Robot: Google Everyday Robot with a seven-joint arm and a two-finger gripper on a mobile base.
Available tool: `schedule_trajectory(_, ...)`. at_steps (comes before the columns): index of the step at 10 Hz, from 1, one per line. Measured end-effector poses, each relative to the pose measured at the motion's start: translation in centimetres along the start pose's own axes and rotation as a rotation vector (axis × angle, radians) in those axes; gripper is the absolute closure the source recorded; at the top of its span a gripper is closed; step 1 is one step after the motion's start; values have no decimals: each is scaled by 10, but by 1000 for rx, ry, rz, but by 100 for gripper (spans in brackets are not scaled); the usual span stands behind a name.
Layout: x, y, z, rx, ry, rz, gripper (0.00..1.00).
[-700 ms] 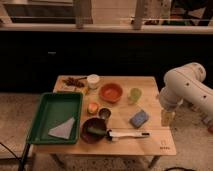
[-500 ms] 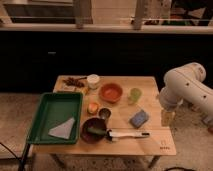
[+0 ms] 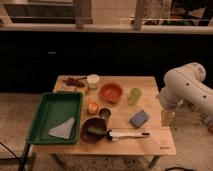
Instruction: Place sponge in red bowl
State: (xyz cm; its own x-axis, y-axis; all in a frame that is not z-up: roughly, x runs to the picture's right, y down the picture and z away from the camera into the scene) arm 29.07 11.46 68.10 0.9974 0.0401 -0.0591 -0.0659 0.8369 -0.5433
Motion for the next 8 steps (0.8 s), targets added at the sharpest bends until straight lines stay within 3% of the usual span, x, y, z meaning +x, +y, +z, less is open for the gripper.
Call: schedule_trajectory(8,-1,2,7,-6,5,-21,20)
